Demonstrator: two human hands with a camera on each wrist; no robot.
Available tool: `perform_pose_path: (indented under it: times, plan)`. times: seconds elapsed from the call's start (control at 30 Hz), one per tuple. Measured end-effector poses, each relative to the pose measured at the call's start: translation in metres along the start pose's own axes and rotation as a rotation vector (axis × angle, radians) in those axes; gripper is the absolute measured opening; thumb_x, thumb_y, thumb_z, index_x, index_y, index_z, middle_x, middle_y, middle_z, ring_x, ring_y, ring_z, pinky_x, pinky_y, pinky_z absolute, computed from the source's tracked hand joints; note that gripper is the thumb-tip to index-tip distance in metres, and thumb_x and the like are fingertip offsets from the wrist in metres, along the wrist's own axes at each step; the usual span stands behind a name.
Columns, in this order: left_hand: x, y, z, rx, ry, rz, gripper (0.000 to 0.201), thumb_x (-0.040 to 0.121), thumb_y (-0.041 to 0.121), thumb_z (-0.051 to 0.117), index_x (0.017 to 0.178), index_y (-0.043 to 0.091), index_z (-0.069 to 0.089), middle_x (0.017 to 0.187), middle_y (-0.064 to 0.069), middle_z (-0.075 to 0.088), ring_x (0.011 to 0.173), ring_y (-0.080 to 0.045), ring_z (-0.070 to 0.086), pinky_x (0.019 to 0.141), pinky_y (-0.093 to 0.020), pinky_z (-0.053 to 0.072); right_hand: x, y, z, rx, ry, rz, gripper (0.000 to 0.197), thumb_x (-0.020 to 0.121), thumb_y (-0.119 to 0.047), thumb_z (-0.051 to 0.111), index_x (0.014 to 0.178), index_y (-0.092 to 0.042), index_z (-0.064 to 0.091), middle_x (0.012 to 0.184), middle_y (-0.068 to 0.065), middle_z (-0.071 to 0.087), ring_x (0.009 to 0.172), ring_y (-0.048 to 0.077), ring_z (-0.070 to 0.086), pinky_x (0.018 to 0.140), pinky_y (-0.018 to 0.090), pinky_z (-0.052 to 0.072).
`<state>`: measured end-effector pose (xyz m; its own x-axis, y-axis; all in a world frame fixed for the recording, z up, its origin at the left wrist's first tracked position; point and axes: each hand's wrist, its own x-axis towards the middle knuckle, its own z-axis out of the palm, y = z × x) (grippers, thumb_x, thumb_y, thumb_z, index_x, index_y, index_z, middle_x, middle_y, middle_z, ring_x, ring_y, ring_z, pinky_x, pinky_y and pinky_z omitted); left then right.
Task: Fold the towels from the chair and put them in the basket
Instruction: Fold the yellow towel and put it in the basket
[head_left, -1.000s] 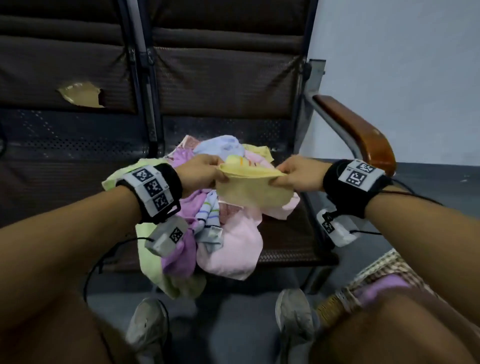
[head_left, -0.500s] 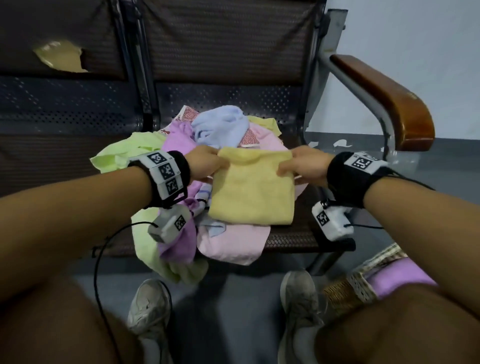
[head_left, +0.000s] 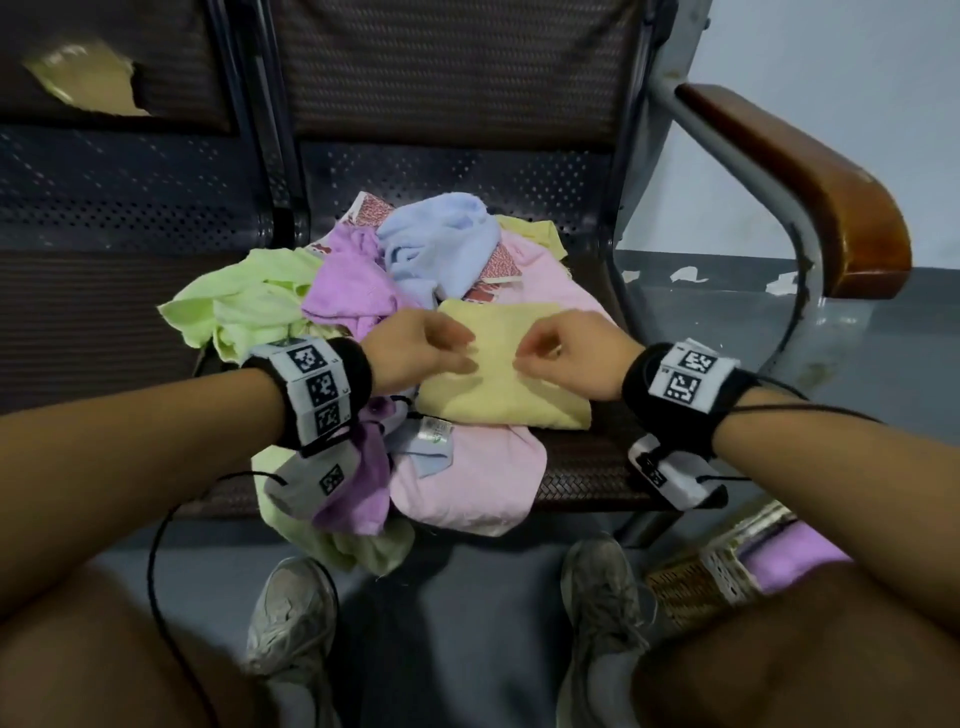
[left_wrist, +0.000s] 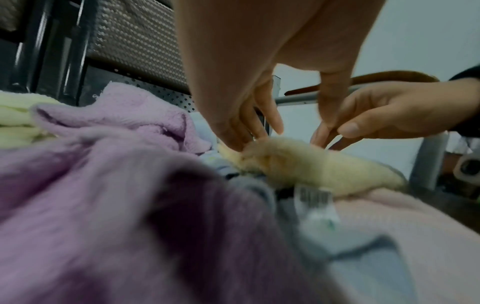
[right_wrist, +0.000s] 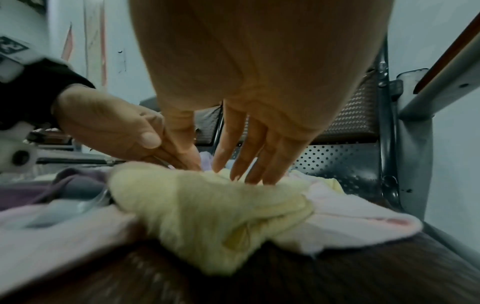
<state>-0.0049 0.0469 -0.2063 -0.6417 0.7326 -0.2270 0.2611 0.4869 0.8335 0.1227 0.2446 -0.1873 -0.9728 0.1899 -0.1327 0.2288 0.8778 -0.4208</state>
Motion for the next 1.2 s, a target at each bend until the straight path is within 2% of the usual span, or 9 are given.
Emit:
perform_pose_path:
  times: [0.1, 0.2, 0.37, 0.6, 0.77, 0.9, 1.0, 1.1, 1.2]
  plan:
    - [-0.014, -0.01, 0.004, 0.343, -0.14, 0.036, 0.076, 0.067, 0.034, 0.088, 0.135, 0.032, 0.055, 0.12, 0.011, 0.059, 0.107, -0.011, 0.057, 0.093, -0.024, 0.044, -0.016, 0.004, 0.007, -0.142, -0.21, -0.014, 0.072, 0.08, -0.058, 0.072, 0.14, -0.022, 0.054, 0.139, -0.002, 0.058, 0.126, 0.02, 0.054, 0.107, 0.032, 0.04]
    - [-0.019, -0.014, 0.01, 0.448, -0.078, 0.09, 0.066, 0.073, 0.023, 0.082, 0.133, 0.029, 0.056, 0.12, 0.005, 0.061, 0.109, -0.017, 0.057, 0.092, -0.027, 0.044, -0.022, 0.009, 0.01, -0.159, -0.22, -0.047, 0.071, 0.084, -0.043, 0.073, 0.145, -0.017, 0.047, 0.144, 0.005, 0.054, 0.132, 0.026, 0.049, 0.109, 0.035, 0.037]
    - [-0.018, -0.009, 0.004, 0.306, 0.092, 0.098, 0.013, 0.082, 0.017, 0.066, 0.095, 0.019, 0.069, 0.088, -0.002, 0.071, 0.088, -0.023, 0.065, 0.076, -0.031, 0.049, -0.022, 0.006, 0.001, -0.131, -0.101, -0.047, 0.014, 0.095, -0.022, 0.053, 0.099, -0.013, 0.063, 0.1, 0.007, 0.066, 0.099, 0.031, 0.06, 0.086, 0.038, 0.046]
    - [-0.01, -0.002, -0.001, -0.153, 0.18, -0.067, 0.053, 0.07, 0.043, 0.064, 0.091, -0.005, 0.065, 0.077, -0.013, 0.056, 0.072, -0.021, 0.051, 0.071, -0.038, 0.043, -0.024, 0.004, -0.015, 0.467, -0.077, 0.136, 0.029, 0.094, -0.019, 0.056, 0.066, -0.014, 0.052, 0.069, 0.004, 0.052, 0.066, 0.018, 0.049, 0.064, 0.033, 0.038]
    - [0.0, 0.0, 0.005, 0.043, 0.265, -0.208, 0.029, 0.087, 0.039, 0.061, 0.075, 0.013, 0.06, 0.073, -0.007, 0.055, 0.071, -0.023, 0.05, 0.065, -0.03, 0.038, -0.017, 0.009, -0.007, 0.47, -0.163, 0.181, 0.022, 0.088, -0.04, 0.072, 0.097, -0.02, 0.069, 0.078, -0.011, 0.07, 0.065, -0.001, 0.065, 0.056, 0.013, 0.046]
    - [-0.002, 0.003, 0.007, 0.06, 0.228, -0.43, 0.048, 0.094, 0.052, 0.051, 0.095, 0.006, 0.062, 0.081, -0.017, 0.066, 0.058, -0.028, 0.061, 0.056, -0.029, 0.052, -0.008, 0.015, 0.005, 0.183, -0.067, 0.218, 0.028, 0.094, -0.045, 0.061, 0.096, -0.018, 0.067, 0.1, 0.001, 0.069, 0.096, 0.02, 0.064, 0.086, 0.032, 0.05]
    - [-0.003, 0.006, 0.012, 0.035, 0.079, -0.554, 0.061, 0.09, 0.068, 0.045, 0.088, 0.008, 0.058, 0.063, -0.016, 0.066, 0.045, -0.025, 0.061, 0.052, -0.03, 0.056, -0.005, 0.012, 0.012, 0.126, -0.078, 0.243, 0.029, 0.094, -0.048, 0.058, 0.094, -0.02, 0.067, 0.106, 0.004, 0.07, 0.101, 0.024, 0.063, 0.086, 0.033, 0.048]
    - [-0.002, 0.011, 0.014, -0.077, 0.01, -0.501, 0.053, 0.087, 0.057, 0.061, 0.092, 0.005, 0.061, 0.057, -0.012, 0.069, 0.038, -0.02, 0.058, 0.041, -0.02, 0.046, -0.003, 0.01, 0.009, 0.04, -0.128, 0.252, 0.023, 0.094, -0.044, 0.058, 0.094, -0.022, 0.066, 0.11, 0.005, 0.067, 0.104, 0.025, 0.061, 0.081, 0.03, 0.043]
    - [0.001, 0.024, 0.013, -0.183, 0.12, -0.291, 0.036, 0.077, 0.038, 0.077, 0.092, 0.008, 0.064, 0.081, -0.01, 0.073, 0.066, -0.024, 0.069, 0.064, -0.029, 0.058, -0.003, 0.008, 0.0, 0.01, -0.119, 0.201, 0.05, 0.09, -0.034, 0.063, 0.137, -0.018, 0.053, 0.137, 0.005, 0.056, 0.121, 0.021, 0.054, 0.097, 0.03, 0.043]
